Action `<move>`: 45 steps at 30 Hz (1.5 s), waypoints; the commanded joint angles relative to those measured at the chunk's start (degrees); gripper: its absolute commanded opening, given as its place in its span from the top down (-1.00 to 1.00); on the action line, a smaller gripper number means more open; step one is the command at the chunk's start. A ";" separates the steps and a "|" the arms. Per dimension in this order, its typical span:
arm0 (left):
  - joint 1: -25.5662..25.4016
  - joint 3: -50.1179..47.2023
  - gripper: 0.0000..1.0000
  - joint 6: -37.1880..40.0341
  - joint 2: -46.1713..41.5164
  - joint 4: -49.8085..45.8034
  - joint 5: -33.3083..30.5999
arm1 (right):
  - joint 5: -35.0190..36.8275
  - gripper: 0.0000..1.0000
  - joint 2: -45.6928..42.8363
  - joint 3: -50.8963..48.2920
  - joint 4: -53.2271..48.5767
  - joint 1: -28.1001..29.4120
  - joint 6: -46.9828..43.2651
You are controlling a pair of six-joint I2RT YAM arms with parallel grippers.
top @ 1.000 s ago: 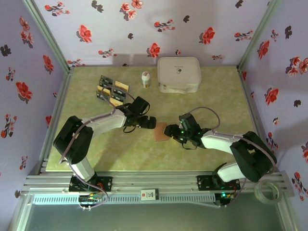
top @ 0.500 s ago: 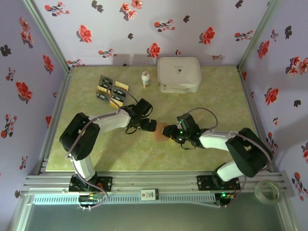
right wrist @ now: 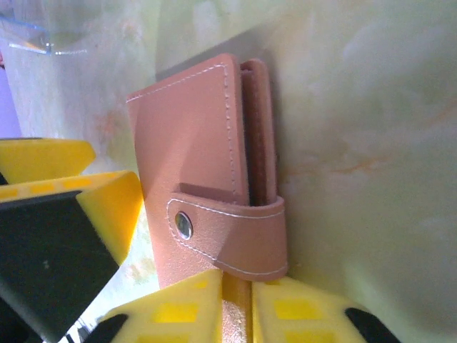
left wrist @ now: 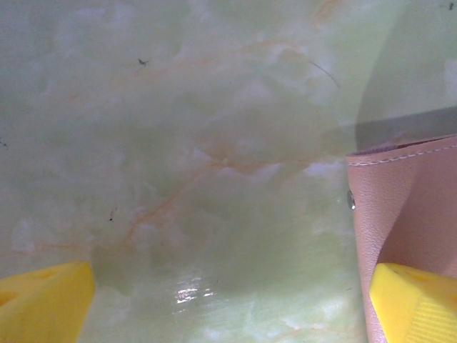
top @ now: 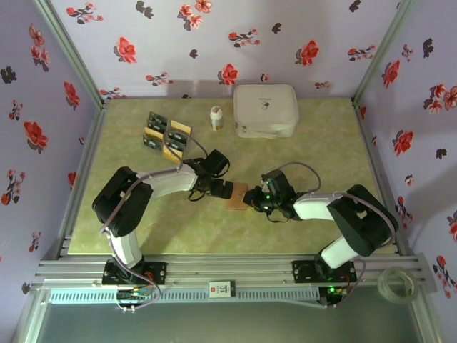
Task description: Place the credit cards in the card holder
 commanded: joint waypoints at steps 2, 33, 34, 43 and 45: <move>-0.80 -0.16 -0.99 -0.04 0.34 -0.49 -0.76 | -1.51 0.96 0.55 -0.55 3.53 -0.33 0.82; 17.77 -2.49 -0.99 -27.88 -18.03 26.59 31.44 | -7.01 1.00 -10.27 17.34 3.01 -3.05 8.62; 17.75 -2.96 -0.99 -28.93 -17.67 28.15 31.72 | -7.24 1.00 -9.92 17.29 4.45 -2.92 9.53; 17.82 -5.54 -0.92 -35.56 -15.34 38.46 34.06 | -7.47 1.00 -7.86 17.04 9.33 -1.92 12.49; 17.76 -6.04 -0.81 -36.35 -15.17 40.10 34.43 | -7.47 1.00 -7.16 16.77 10.60 -1.71 13.05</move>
